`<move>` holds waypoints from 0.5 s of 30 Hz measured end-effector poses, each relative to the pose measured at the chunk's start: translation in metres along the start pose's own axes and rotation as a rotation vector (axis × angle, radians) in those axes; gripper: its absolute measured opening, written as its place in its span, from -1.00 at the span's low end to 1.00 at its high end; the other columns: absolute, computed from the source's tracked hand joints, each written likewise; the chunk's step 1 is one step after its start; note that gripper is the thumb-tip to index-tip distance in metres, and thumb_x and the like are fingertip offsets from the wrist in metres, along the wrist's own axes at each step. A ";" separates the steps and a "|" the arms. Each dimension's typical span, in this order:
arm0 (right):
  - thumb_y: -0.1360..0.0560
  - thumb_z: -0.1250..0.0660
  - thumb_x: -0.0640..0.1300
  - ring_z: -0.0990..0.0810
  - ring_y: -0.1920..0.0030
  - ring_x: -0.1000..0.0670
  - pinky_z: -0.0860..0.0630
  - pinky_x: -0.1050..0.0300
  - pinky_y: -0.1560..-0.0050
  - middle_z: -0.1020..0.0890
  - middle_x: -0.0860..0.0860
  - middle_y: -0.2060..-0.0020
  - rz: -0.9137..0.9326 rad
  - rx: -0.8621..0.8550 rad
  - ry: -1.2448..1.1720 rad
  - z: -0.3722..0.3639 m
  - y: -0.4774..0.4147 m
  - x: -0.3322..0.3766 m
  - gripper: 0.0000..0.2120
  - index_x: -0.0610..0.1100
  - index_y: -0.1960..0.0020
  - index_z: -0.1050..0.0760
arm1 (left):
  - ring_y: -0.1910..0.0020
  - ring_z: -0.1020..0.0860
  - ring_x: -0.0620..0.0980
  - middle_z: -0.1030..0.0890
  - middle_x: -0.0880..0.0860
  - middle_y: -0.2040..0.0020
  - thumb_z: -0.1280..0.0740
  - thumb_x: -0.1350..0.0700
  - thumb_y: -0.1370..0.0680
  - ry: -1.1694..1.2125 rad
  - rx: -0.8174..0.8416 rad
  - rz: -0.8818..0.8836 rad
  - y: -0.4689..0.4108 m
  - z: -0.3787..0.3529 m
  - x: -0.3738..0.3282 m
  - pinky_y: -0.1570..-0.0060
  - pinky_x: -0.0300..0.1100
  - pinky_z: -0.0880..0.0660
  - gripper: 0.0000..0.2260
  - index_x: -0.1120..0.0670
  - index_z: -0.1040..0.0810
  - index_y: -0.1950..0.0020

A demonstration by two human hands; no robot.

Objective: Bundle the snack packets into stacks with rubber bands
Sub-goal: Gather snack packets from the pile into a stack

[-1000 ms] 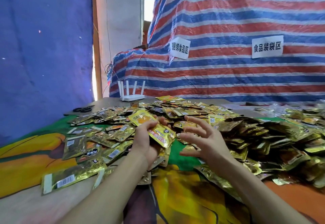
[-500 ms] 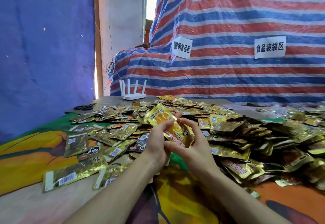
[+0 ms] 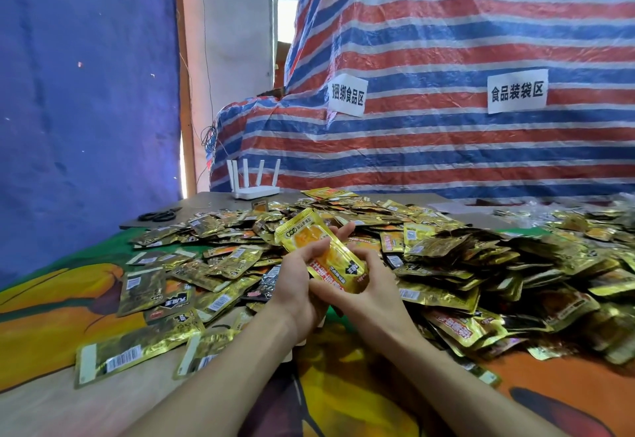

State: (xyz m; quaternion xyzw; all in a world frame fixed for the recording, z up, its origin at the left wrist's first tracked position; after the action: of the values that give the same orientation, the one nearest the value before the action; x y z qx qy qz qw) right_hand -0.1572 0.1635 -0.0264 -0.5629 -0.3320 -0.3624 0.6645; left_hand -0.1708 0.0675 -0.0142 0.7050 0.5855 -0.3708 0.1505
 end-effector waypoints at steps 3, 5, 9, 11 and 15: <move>-0.28 -0.65 0.07 -0.68 0.07 0.24 -0.55 0.39 0.15 -0.67 0.25 0.08 -0.017 0.018 -0.037 -0.001 0.002 0.005 -0.39 0.06 -0.22 -0.45 | -0.01 -0.71 0.10 -0.71 0.07 -0.10 -0.28 0.11 -0.43 0.013 -0.022 -0.007 0.000 0.000 -0.002 0.14 0.05 -0.65 -0.74 0.09 -0.77 0.10; -0.24 -0.60 0.09 -0.68 0.10 0.22 -0.54 0.39 0.18 -0.66 0.31 0.08 -0.024 0.027 -0.045 -0.001 0.002 0.006 -0.40 0.06 -0.21 -0.47 | -0.02 -0.70 0.12 -0.71 0.07 -0.11 -0.28 0.12 -0.44 0.011 -0.045 -0.010 0.000 0.000 -0.003 0.10 0.08 -0.61 -0.73 0.11 -0.76 0.03; -0.22 -0.63 0.07 -0.70 0.13 0.17 -0.56 0.34 0.19 -0.69 0.23 0.10 -0.016 -0.005 -0.033 0.001 0.001 0.005 -0.46 0.07 -0.14 -0.53 | -0.09 -0.68 0.09 -0.69 0.06 -0.17 -0.22 0.15 -0.57 -0.034 -0.063 -0.008 0.000 0.002 -0.001 0.04 0.04 -0.63 -0.68 0.19 -0.49 -0.31; -0.20 -0.63 0.10 -0.71 0.12 0.14 -0.59 0.29 0.17 -0.71 0.15 0.10 -0.018 -0.025 -0.022 0.003 0.000 0.006 -0.47 0.09 -0.12 -0.56 | -0.12 -0.67 0.09 -0.68 0.06 -0.18 -0.23 0.15 -0.56 -0.057 -0.055 0.004 0.000 0.001 0.000 -0.10 0.06 -0.58 -0.65 0.19 -0.49 -0.33; -0.22 -0.37 0.23 -0.59 -0.18 -0.08 -0.53 -0.13 -0.17 -0.63 0.01 -0.10 -0.025 0.003 0.058 0.005 -0.004 0.009 -0.45 0.08 -0.17 -0.58 | -0.14 -0.66 0.14 -0.68 0.08 -0.19 -0.21 0.16 -0.58 -0.031 -0.047 -0.011 -0.003 0.003 -0.002 -0.19 0.14 -0.51 -0.71 0.16 -0.50 -0.28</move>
State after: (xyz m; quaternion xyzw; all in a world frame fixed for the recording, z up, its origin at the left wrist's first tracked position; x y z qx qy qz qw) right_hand -0.1567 0.1666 -0.0160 -0.5470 -0.3203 -0.3863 0.6701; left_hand -0.1746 0.0652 -0.0144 0.6920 0.5956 -0.3689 0.1740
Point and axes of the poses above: each hand's wrist, its own y-axis away from the middle knuckle, its own z-axis out of the back of the hand, x = y × z, the point moved 6 cm from there along -y, towards the middle knuckle
